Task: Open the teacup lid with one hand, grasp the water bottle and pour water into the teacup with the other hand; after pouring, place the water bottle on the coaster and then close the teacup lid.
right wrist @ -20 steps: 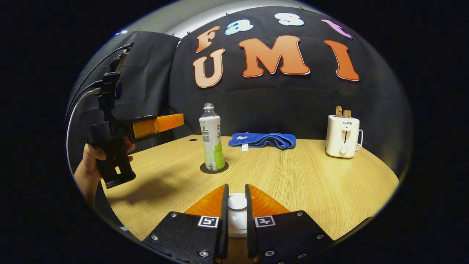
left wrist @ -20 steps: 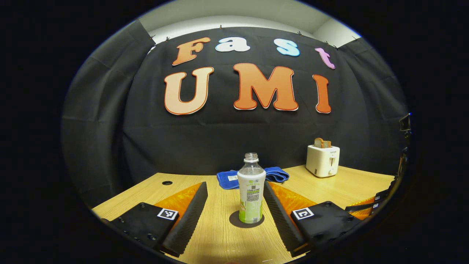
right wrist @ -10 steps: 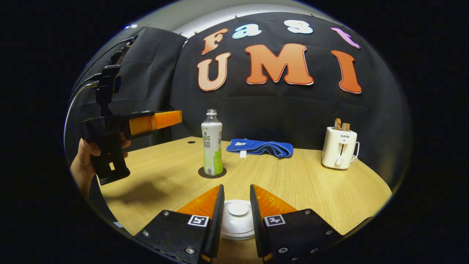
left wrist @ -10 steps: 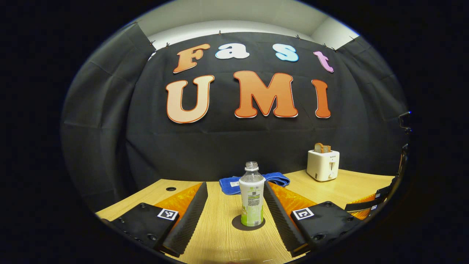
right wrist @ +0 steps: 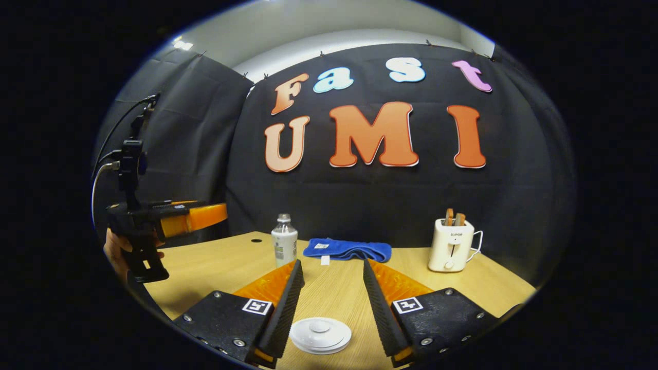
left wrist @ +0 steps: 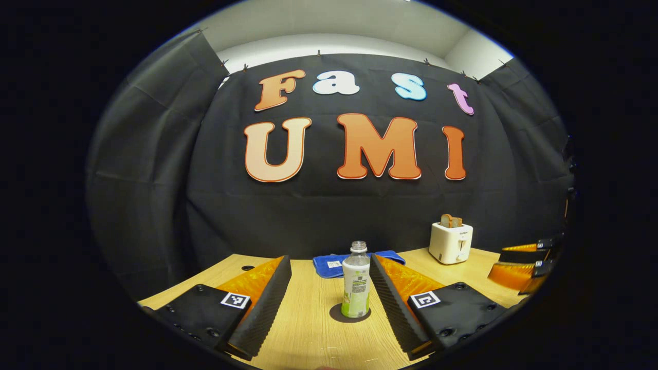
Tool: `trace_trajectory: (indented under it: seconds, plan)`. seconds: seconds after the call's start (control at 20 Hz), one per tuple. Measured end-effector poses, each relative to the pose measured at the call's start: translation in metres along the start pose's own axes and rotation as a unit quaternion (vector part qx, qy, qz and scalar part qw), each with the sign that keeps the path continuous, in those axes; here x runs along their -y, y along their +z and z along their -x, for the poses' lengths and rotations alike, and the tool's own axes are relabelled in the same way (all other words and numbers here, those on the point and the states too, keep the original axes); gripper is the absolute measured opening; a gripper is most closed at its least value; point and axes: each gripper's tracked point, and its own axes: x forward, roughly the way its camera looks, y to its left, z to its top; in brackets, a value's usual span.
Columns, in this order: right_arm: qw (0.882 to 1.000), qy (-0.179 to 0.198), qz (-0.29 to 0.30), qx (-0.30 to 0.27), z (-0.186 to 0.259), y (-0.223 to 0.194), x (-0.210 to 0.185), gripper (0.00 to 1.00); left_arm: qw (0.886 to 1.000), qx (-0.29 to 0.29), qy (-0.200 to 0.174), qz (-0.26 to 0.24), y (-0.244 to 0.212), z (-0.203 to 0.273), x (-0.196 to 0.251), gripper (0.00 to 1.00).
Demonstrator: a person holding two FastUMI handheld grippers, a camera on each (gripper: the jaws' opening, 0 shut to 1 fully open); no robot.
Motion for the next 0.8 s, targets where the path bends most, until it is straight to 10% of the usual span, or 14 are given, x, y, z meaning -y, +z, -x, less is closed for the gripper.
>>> trace_trajectory:
  seconds: [0.8]
  plan:
    - [0.994,-0.061,0.040,0.081,0.021,0.077,0.012,0.78,0.997,0.045,0.067,-0.004,0.047,0.052,-0.050,0.96]
